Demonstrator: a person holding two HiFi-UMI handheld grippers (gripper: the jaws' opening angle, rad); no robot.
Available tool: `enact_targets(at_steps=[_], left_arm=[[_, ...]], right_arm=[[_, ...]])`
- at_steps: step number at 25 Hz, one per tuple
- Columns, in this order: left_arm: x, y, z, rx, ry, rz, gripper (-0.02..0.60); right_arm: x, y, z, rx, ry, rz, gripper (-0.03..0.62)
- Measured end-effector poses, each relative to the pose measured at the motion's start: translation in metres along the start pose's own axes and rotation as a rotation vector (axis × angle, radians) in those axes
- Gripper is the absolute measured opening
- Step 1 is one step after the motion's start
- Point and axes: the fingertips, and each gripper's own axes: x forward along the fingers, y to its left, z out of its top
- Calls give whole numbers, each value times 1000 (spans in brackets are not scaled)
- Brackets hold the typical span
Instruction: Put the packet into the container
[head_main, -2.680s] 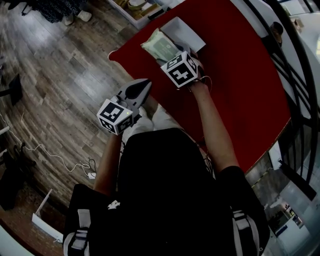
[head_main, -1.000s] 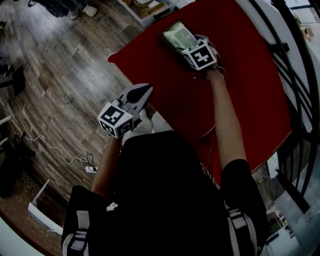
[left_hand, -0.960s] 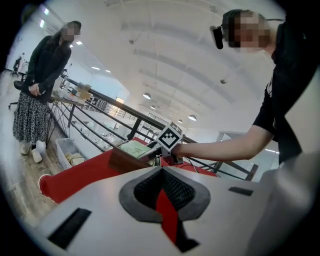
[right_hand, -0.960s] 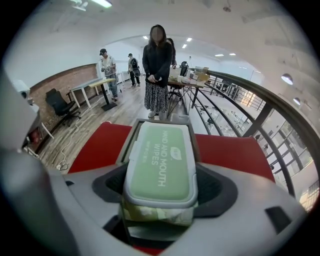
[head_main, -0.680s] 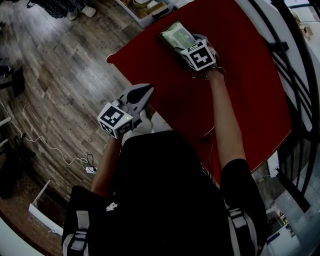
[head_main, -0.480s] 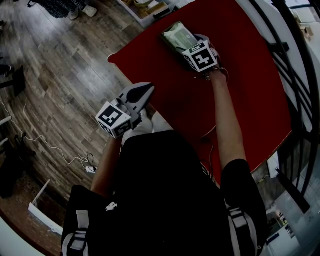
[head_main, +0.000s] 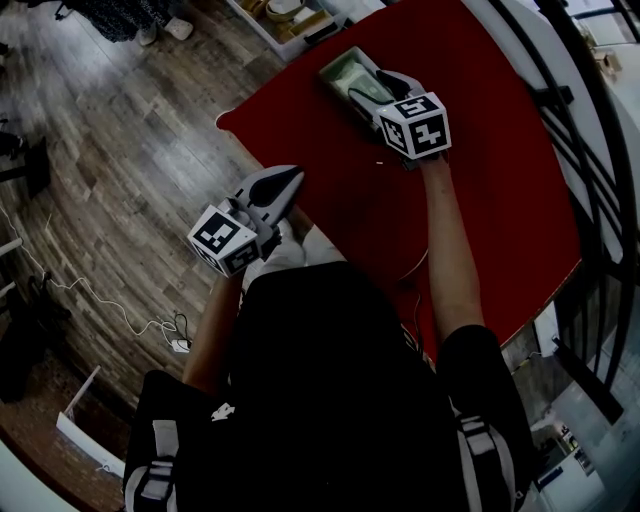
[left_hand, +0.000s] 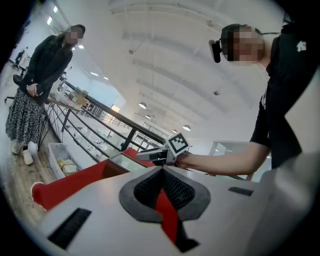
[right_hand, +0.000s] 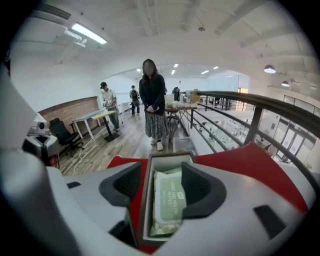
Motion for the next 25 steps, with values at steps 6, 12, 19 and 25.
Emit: enact_targets(at_steps=[6, 12, 19, 25], left_arm=[[-11, -10, 24, 57, 6, 5, 5], [-20, -21, 44, 118, -51, -15, 5], [-34, -48, 60, 190, -79, -66, 5], [-45, -73, 73, 214, -72, -63, 5]], right_arm=[[-67, 44, 42, 28, -251, -11, 61], [-123, 85, 50, 124, -389, 36, 28], [-164, 130, 21, 264, -495, 19, 20], [-191, 166, 20, 237, -561, -6, 20]])
